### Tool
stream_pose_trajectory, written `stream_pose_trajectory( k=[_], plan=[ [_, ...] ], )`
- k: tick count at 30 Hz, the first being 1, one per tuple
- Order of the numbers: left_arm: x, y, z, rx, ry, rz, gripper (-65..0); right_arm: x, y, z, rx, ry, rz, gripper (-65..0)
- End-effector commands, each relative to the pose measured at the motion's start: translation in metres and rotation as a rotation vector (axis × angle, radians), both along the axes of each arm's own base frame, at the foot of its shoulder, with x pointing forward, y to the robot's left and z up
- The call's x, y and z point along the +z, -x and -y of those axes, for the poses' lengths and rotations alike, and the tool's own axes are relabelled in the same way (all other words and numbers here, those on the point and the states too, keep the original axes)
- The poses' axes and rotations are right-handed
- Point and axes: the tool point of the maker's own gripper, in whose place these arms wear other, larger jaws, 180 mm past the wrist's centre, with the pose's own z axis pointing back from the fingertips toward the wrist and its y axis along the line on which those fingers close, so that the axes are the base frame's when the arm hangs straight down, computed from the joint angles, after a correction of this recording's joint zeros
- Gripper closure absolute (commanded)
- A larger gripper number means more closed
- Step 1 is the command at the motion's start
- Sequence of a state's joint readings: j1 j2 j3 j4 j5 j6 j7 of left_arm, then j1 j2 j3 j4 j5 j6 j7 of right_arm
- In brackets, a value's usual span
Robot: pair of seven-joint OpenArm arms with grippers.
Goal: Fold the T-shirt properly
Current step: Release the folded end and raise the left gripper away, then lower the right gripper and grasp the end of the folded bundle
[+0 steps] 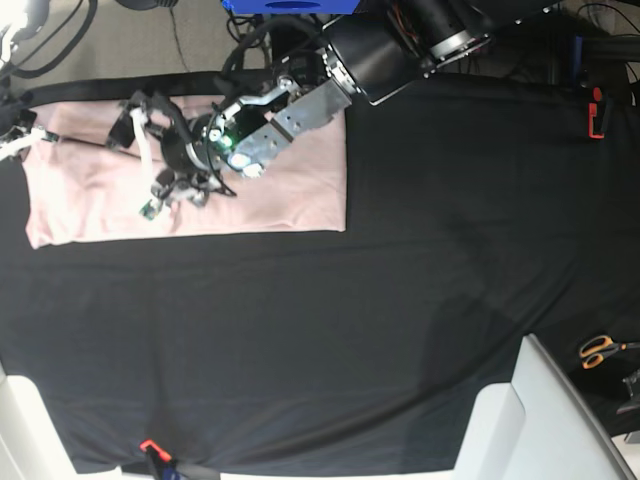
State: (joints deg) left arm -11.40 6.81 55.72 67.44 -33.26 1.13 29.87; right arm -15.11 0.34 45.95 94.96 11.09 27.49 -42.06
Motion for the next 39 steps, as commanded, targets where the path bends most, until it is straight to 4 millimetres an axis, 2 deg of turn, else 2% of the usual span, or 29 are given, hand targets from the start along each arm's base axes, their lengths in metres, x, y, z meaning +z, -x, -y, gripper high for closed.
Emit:
stream_pose_trajectory(
  k=[1, 3, 6, 8, 10, 11, 13, 15, 19, 21, 23, 24, 28, 29, 31, 33, 37, 39],
  plan=[
    [0.026, -0.019, 0.008, 0.025, 0.072, 0.044, -55.0, 0.011, -0.008, 0.006, 0.007, 0.026, 0.038, -0.8],
    [0.037, -0.035, -0.005, 0.075, 0.095, 0.066, -55.0, 0.012, -0.009, 0.006, 0.007, 0.025, 0.041, -0.8],
    [0.046, -0.055, -0.036, 0.143, 0.106, 0.102, -54.8, 0.014, -0.011, 0.006, 0.01, 0.029, 0.046, -0.8],
    [0.044, -0.065, -0.073, 0.198, 0.083, 0.123, -53.3, 0.015, -0.012, 0.007, 0.01, 0.033, 0.052, -0.8],
    [0.036, -0.067, -0.117, 0.26, 0.045, 0.131, -44.6, 0.018, -0.014, 0.01, 0.015, 0.043, 0.056, -0.8],
    [0.03, -0.064, -0.14, 0.29, 0.019, 0.128, -38.2, 0.022, -0.018, 0.013, 0.022, 0.052, 0.066, -0.8],
    [0.016, -0.056, -0.193, 0.364, -0.049, 0.114, -21.2, 0.026, -0.027, 0.012, 0.071, 0.051, 0.082, -0.8],
    [0.0, -0.044, -0.25, 0.462, -0.125, 0.084, 0.0, 0.026, -0.04, 0.002, 0.154, 0.03, 0.101, -0.8],
    [-0.022, -0.008, -0.356, 0.695, -0.26, 0.009, 0.0, 0.027, -0.051, 0.018, 0.095, -0.012, 0.132, -0.9],
    [-0.025, 0.009, -0.396, 0.79, -0.309, -0.011, 0.0, 0.026, -0.05, 0.035, 0.042, -0.036, 0.09, -1.5],
    [-0.025, 0.023, -0.43, 0.869, -0.356, -0.022, 0.0, 0.013, -0.045, 0.047, -0.013, -0.113, 0.007, -7.1],
    [-0.024, 0.029, -0.444, 0.903, -0.374, -0.025, 0.0, 0.007, -0.041, 0.052, -0.044, -0.159, -0.03, -12.2],
    [-0.018, 0.04, -0.48, 0.991, -0.417, -0.019, 0.0, -0.013, -0.034, 0.064, -0.116, -0.32, -0.09, -38.1],
    [-0.016, 0.04, -0.485, 0.999, -0.417, -0.013, 0.0, -0.017, -0.034, 0.065, -0.118, -0.367, -0.081, -45.5],
    [-0.013, 0.04, -0.483, 0.969, -0.399, -0.003, 0.0, -0.024, -0.038, 0.062, -0.124, -0.474, -0.04, -55.1],
    [-0.01, 0.038, -0.478, 0.927, -0.374, 0.011, 0.0, -0.028, -0.04, 0.064, -0.146, -0.572, 0.002, -58.8],
    [-0.009, 0.039, -0.475, 0.922, -0.344, 0.016, 0.0, -0.028, -0.044, 0.077, -0.184, -0.662, 0.067, -58.8],
    [-0.009, 0.038, -0.472, 0.916, -0.328, 0.016, 0.0, -0.031, -0.048, 0.07, -0.164, -0.692, 0.058, -58.7]
  ],
)
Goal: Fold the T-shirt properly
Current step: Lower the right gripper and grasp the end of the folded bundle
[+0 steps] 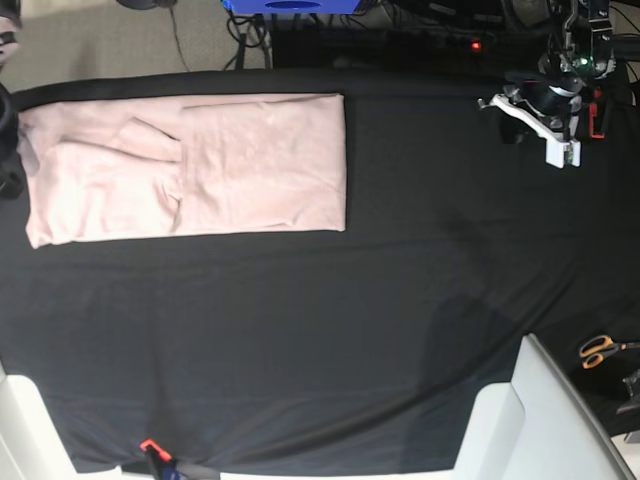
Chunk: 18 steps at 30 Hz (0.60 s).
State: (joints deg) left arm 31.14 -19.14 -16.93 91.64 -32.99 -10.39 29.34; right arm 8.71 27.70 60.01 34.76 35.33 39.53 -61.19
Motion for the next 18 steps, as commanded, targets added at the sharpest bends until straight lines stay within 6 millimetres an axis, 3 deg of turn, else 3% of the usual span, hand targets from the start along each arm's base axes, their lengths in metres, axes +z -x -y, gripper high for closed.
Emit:
stream_pose_trajectory(
  k=[1, 7, 14, 18],
  plan=[
    [0.008, -0.006, 0.0, -0.016, 0.001, 0.034, 0.0, 0.01, -0.012, 0.006, 0.014, 0.017, 0.034, -58.7],
    [0.007, -0.006, 0.001, -0.018, 0.003, 0.034, 0.0, -0.012, -0.002, -0.027, 0.115, -0.013, -0.039, -58.5],
    [0.006, -0.004, 0.002, -0.021, 0.005, 0.029, 0.0, -0.021, 0.023, -0.039, 0.164, -0.006, -0.096, -58.5],
    [0.006, -0.005, 0.005, -0.026, 0.008, 0.03, 0.0, -0.018, 0.021, -0.044, 0.228, 0.023, -0.109, -58.4]
  ],
)
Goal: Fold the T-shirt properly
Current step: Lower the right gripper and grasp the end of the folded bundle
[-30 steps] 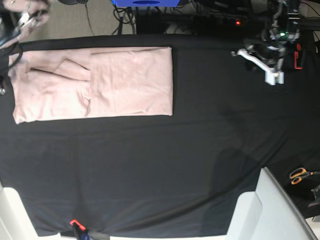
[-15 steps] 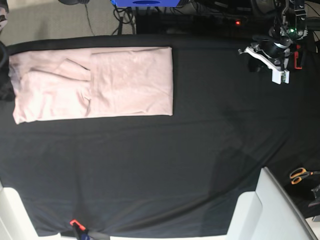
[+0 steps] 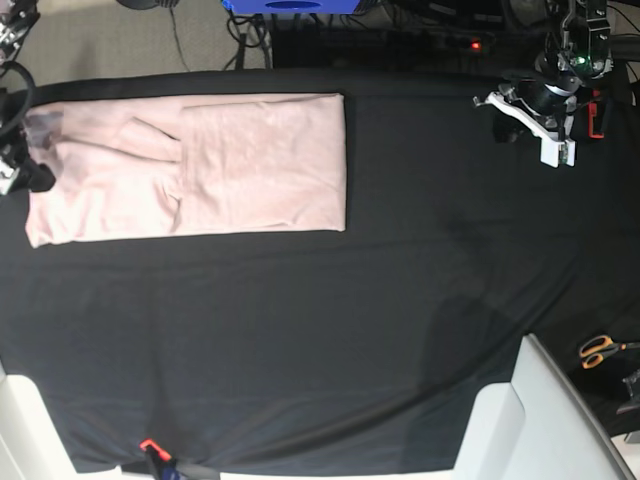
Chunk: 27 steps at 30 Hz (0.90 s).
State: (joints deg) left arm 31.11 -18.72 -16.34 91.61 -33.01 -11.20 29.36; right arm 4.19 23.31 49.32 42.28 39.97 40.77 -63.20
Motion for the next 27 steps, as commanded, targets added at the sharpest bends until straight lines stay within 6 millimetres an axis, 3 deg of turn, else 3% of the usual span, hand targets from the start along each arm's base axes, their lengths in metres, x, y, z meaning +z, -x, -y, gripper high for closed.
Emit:
stream_pose_trajectory(
  k=[1, 7, 13, 22, 24, 27],
  plan=[
    [0.008, -0.006, -0.003, -0.01, -0.008, 0.031, 0.0, -0.004, 0.009, -0.003, 0.05, 0.014, -0.066, -58.4],
    [0.007, -0.004, -0.003, -0.01, -0.008, 0.028, 0.0, -0.004, -0.001, -0.017, 0.087, 0.022, -0.045, -58.4],
    [0.006, -0.003, -0.003, -0.009, -0.007, 0.025, 0.0, -0.002, -0.011, -0.018, 0.078, 0.026, -0.016, -56.3],
    [0.005, -0.003, -0.001, -0.005, -0.001, 0.025, 0.0, -0.001, -0.015, -0.017, 0.067, 0.031, 0.001, -38.7],
    [0.005, -0.002, 0.001, -0.002, 0.003, 0.025, 0.0, 0.001, -0.019, -0.014, 0.048, 0.041, 0.025, -31.5],
    [0.005, -0.002, 0.001, -0.001, 0.004, 0.025, 0.0, 0.001, -0.023, -0.012, 0.035, 0.048, 0.042, -14.6]
  ],
)
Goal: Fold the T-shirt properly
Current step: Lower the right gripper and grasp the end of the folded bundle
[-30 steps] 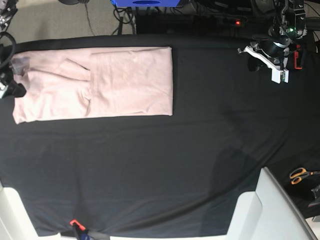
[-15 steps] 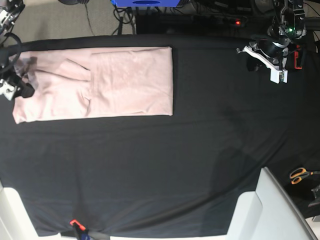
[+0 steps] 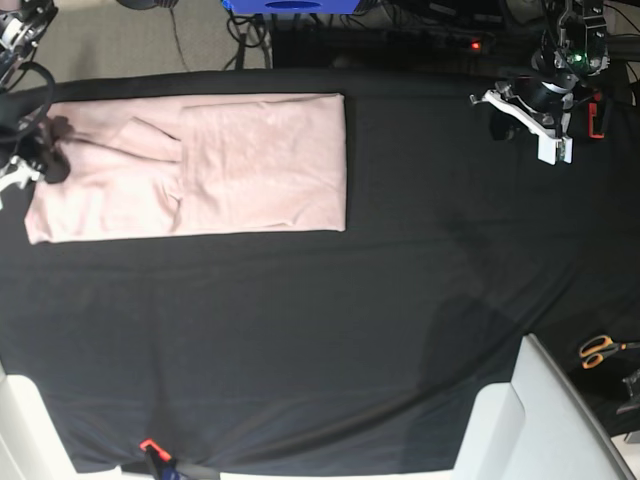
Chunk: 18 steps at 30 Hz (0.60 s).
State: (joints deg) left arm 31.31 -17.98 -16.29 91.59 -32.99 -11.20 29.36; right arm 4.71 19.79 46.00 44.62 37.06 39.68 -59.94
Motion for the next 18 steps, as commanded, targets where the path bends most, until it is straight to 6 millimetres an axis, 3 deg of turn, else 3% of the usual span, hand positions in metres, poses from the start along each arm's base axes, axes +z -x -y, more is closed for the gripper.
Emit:
stream_pose_trajectory(
  k=[1, 2, 3, 7, 13, 18],
  plan=[
    [0.007, -0.005, -0.003, -0.008, -0.007, 0.029, 0.0, 0.011, -0.01, 0.014, -0.006, 0.031, 0.038, -7.5],
    [0.007, -0.005, -0.003, -0.007, -0.006, 0.029, 0.0, 0.012, -0.011, 0.014, -0.005, 0.032, 0.041, -1.8],
    [0.006, -0.004, -0.001, -0.003, -0.001, 0.029, 0.0, 0.013, -0.013, 0.014, -0.005, 0.032, 0.044, 0.0],
    [0.006, -0.004, 0.0, -0.002, 0.002, 0.029, 0.0, 0.02, -0.021, 0.017, 0.001, 0.051, 0.067, -0.2],
    [0.006, -0.004, 0.0, -0.001, 0.001, 0.029, 0.0, 0.051, -0.031, 0.024, 0.058, 0.195, 0.159, -0.2],
    [0.007, -0.005, -0.003, 0.004, -0.002, 0.031, 0.0, 0.069, -0.033, -0.013, 0.24, 0.298, 0.214, -0.2]
  ],
)
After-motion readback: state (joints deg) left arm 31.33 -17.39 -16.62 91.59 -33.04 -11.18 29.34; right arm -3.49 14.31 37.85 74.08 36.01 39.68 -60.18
